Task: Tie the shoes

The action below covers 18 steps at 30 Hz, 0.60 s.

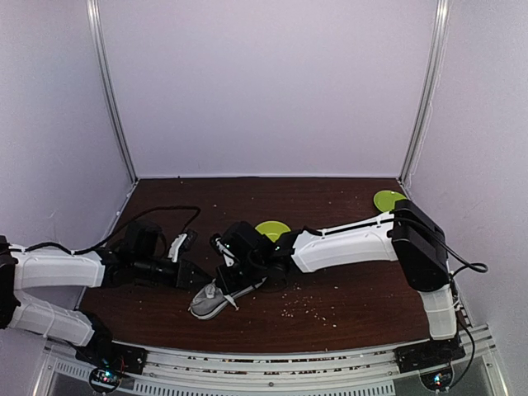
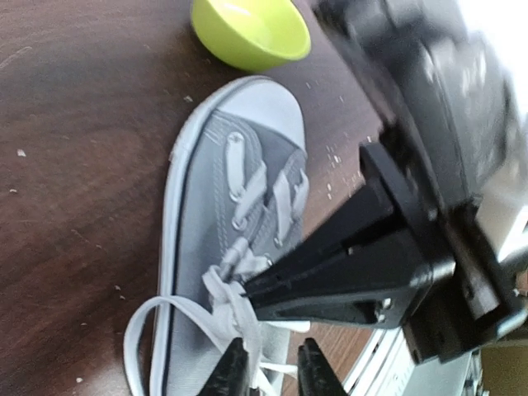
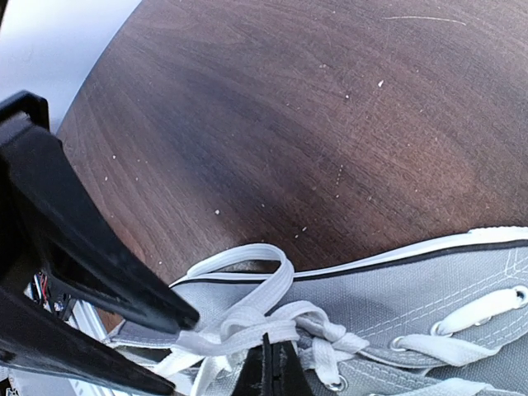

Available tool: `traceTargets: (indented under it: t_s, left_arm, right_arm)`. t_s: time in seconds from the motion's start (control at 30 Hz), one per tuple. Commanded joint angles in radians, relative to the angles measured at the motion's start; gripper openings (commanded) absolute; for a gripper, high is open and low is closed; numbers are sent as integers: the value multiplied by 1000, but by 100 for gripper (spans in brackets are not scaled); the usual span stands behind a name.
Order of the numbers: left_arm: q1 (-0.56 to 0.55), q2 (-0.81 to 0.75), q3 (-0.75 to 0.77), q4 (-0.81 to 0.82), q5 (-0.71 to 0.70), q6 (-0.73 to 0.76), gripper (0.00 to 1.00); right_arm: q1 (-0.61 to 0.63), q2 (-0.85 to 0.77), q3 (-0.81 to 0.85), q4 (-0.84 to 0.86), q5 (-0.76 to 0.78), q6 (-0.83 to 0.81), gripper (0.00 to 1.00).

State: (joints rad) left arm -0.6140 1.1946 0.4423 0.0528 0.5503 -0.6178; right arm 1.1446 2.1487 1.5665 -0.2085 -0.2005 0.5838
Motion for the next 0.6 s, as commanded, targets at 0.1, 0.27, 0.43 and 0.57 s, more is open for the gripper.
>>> traceTargets:
  t_s: [0.1,0.27,0.43,0.57]
  left_arm:
    - [30,8,44,-43,-96,-53,28]
    - [41,78,55,-27,-76,-59,27]
    - [41,119,65,13,-35,-56,25]
    - [40,125,65,23,-28,-54,24]
  right_arm:
    - [0,-25,-25,1,22,9,0]
    - [0,-26,-28,3,22,9,0]
    - [0,-28,-28,3,22,8,0]
    - [0,-26,-28,3,22,9,0]
